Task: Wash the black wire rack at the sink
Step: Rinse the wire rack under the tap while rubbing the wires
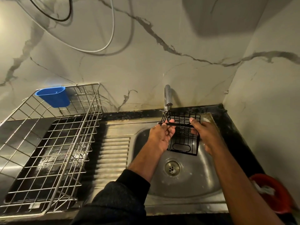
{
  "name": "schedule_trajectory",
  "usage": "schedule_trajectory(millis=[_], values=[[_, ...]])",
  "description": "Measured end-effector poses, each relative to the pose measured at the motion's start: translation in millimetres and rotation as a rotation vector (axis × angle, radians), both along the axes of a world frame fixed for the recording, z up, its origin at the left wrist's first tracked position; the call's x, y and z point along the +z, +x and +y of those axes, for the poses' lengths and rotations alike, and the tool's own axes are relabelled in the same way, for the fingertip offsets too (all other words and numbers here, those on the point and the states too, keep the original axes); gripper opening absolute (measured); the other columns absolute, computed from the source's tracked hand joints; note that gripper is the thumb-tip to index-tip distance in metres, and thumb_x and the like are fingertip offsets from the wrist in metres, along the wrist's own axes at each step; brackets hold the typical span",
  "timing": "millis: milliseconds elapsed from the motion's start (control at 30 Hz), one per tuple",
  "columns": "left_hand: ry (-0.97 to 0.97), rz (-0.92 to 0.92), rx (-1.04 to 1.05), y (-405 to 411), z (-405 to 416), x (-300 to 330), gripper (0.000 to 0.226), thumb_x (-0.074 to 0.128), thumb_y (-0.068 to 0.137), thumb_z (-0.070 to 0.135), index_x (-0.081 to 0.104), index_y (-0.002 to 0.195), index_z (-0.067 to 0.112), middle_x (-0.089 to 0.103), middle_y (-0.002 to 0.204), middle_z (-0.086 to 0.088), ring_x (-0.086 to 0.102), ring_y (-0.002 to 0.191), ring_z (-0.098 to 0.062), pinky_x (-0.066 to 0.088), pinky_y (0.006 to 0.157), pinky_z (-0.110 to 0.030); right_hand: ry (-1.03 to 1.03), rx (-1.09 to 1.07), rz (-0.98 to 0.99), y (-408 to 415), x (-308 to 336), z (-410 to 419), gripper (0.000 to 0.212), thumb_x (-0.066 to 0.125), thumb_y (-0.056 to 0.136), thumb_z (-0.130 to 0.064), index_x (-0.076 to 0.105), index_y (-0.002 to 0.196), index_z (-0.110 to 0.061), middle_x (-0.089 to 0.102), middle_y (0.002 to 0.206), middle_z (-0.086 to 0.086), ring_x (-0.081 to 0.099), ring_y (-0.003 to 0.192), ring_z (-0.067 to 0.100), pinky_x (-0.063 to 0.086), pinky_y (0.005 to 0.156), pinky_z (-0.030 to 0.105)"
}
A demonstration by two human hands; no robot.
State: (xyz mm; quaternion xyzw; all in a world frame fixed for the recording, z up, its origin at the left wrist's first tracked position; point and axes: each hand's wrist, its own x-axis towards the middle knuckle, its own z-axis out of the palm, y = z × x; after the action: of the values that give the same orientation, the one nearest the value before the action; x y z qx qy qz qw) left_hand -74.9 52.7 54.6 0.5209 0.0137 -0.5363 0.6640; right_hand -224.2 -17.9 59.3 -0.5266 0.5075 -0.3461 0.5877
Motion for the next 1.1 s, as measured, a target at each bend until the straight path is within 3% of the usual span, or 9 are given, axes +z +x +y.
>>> schedule_trajectory(millis=[133,267,333,400,533,633,700,967,1100], values=[[-0.029,-0.006,-0.037,-2,4,-1,0.023,0.054,0.102,0.006,0.068,0.117,-0.004,0.073,0.093,-0.017,0.066,0.071,-0.014,0.057,0.059,-0.021,0.014,-0.039,-0.022,-2,-4,3,0.042,0.067,0.092,-0.042,0.065,0.119,-0.009,0.069,0.111,0.007,0.067,0.101,0.019,0.048,0.075,0.026],[-0.057,0.003,-0.063,-4,7,2,0.022,0.049,0.104,0.004,0.069,0.11,-0.003,0.072,0.092,-0.015,0.066,0.076,-0.017,0.059,0.065,-0.025,0.032,-0.054,-0.063,-4,-7,11,0.053,0.064,0.092,-0.046,0.057,0.129,-0.009,0.064,0.12,0.002,0.064,0.109,0.021,0.044,0.098,0.036],[-0.069,0.021,-0.065,-4,10,5,0.025,0.043,0.106,0.004,0.068,0.107,0.0,0.073,0.095,-0.014,0.066,0.081,-0.019,0.059,0.069,-0.028,0.029,-0.051,-0.063,-6,-10,14,0.055,0.063,0.092,-0.049,0.057,0.13,-0.01,0.064,0.114,-0.002,0.062,0.112,0.022,0.042,0.106,0.043],[-0.08,0.046,-0.066,-3,13,8,0.027,0.041,0.106,0.006,0.063,0.118,-0.002,0.074,0.099,-0.015,0.067,0.086,-0.022,0.058,0.07,-0.03,0.032,-0.049,-0.063,-7,-11,16,0.052,0.064,0.091,-0.049,0.058,0.127,-0.012,0.059,0.1,-0.011,0.061,0.113,0.022,0.041,0.109,0.048],[-0.099,0.069,-0.071,-2,15,14,0.031,0.041,0.106,0.009,0.056,0.131,-0.002,0.072,0.114,-0.017,0.068,0.092,-0.024,0.057,0.076,-0.033,0.032,-0.029,-0.078,-8,-11,22,0.02,0.069,0.089,-0.045,0.063,0.1,-0.03,0.063,0.1,-0.011,0.061,0.111,0.018,0.04,0.1,0.038],[-0.108,0.084,-0.084,0,17,18,0.031,0.039,0.105,0.008,0.055,0.13,0.0,0.07,0.125,-0.018,0.067,0.094,-0.025,0.056,0.079,-0.035,0.052,-0.056,-0.089,-7,-14,24,0.034,0.07,0.089,-0.038,0.066,0.113,-0.016,0.067,0.115,0.0,0.06,0.115,0.019,0.038,0.104,0.04],[-0.112,0.085,-0.09,1,17,19,0.026,0.038,0.104,0.004,0.054,0.124,0.003,0.068,0.128,-0.019,0.067,0.093,-0.026,0.056,0.08,-0.035,0.065,-0.061,-0.11,-7,-14,24,0.032,0.071,0.088,-0.035,0.065,0.114,-0.016,0.066,0.118,0.001,0.058,0.118,0.02,0.035,0.106,0.042],[-0.116,0.053,-0.14,5,18,19,0.033,0.034,0.091,-0.009,0.063,0.102,0.001,0.069,0.123,-0.018,0.066,0.108,-0.029,0.055,0.092,-0.038,0.049,-0.026,-0.176,-4,-12,25,0.029,0.07,0.09,-0.035,0.066,0.114,-0.02,0.066,0.118,-0.005,0.055,0.116,0.015,0.033,0.097,0.035],[-0.124,0.049,-0.135,6,20,19,0.035,0.031,0.088,-0.011,0.062,0.099,0.001,0.069,0.123,-0.019,0.064,0.116,-0.032,0.053,0.097,-0.041,0.036,-0.01,-0.176,-2,-12,24,0.023,0.068,0.092,-0.031,0.065,0.111,-0.019,0.064,0.106,-0.012,0.054,0.104,0.008,0.033,0.098,0.034]])
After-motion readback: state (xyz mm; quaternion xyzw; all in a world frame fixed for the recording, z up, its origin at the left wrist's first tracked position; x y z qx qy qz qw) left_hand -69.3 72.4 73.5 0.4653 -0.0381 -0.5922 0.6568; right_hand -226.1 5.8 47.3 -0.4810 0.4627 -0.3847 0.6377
